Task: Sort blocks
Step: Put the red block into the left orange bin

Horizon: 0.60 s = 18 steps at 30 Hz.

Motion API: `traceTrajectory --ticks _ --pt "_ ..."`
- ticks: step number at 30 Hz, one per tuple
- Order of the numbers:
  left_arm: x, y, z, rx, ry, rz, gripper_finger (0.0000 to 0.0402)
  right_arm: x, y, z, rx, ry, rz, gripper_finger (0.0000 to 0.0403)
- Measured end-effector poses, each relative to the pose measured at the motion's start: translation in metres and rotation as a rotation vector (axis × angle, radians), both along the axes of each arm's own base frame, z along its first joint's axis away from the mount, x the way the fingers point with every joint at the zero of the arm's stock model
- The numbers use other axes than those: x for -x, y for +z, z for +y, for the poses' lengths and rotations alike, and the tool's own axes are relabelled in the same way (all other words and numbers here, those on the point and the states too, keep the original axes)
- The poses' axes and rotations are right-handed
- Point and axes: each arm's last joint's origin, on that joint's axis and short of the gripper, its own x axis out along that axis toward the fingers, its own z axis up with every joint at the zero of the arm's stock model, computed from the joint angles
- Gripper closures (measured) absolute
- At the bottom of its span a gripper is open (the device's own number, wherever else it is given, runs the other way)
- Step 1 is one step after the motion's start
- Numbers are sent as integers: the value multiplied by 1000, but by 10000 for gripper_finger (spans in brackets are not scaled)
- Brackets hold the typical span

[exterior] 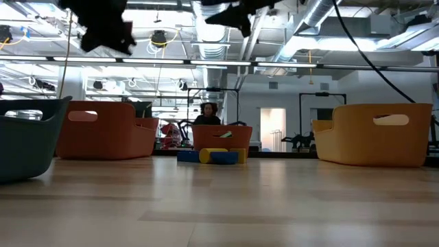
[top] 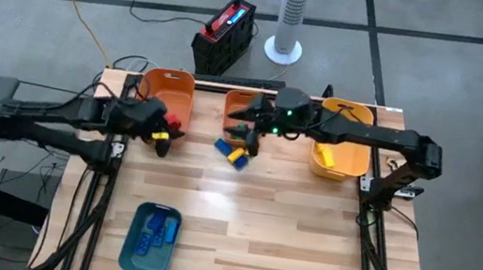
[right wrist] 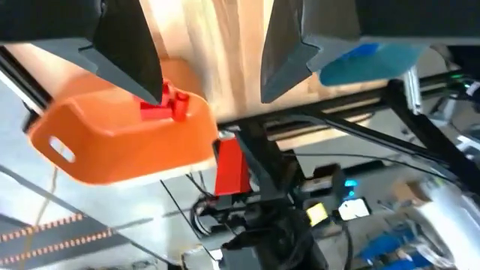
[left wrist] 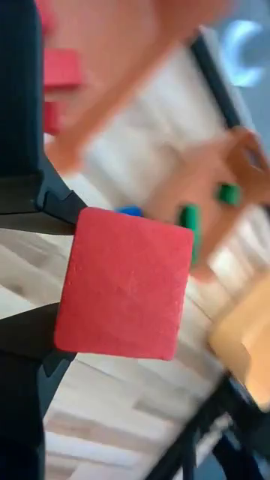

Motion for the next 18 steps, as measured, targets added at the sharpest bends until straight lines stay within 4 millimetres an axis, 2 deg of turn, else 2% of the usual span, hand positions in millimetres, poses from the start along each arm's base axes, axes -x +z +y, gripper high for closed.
traceTrajectory --ticks 5,10,18 --pt "17 -12 21 154 78 117 275 -6 -14 -7 -19 -19 61 168" --pt "25 -25 39 281 161 238 275 -19 -33 2 -60 22 112 168" --pt "20 -52 71 424 174 449 274 -31 -46 21 -58 76 144 168"
